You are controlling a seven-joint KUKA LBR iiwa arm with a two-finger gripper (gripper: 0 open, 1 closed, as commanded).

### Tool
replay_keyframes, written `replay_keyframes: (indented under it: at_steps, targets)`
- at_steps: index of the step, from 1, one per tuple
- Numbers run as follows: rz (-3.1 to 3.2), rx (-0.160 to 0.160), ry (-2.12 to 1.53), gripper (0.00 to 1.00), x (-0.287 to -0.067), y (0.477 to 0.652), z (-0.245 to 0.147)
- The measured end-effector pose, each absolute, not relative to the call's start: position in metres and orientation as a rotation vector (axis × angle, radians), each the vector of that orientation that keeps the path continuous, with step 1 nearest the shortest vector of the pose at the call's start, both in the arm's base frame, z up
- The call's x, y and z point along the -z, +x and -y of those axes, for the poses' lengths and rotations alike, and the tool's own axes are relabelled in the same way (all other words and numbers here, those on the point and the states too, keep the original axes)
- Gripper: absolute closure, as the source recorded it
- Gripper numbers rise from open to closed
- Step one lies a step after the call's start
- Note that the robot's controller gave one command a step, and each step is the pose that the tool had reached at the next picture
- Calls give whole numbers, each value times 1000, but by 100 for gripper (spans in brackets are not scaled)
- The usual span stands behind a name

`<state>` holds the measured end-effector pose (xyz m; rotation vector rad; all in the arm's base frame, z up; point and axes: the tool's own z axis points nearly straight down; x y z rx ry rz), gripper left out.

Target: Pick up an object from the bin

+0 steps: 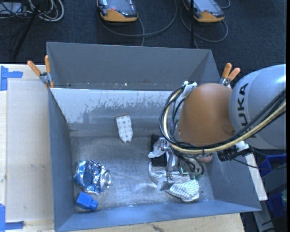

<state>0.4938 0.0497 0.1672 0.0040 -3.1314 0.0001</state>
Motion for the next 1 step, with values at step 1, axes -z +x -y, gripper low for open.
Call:
replay_keyframes:
  at_steps: [1]
  targets:
    - [3139,1,2,0,-171,496,-50]
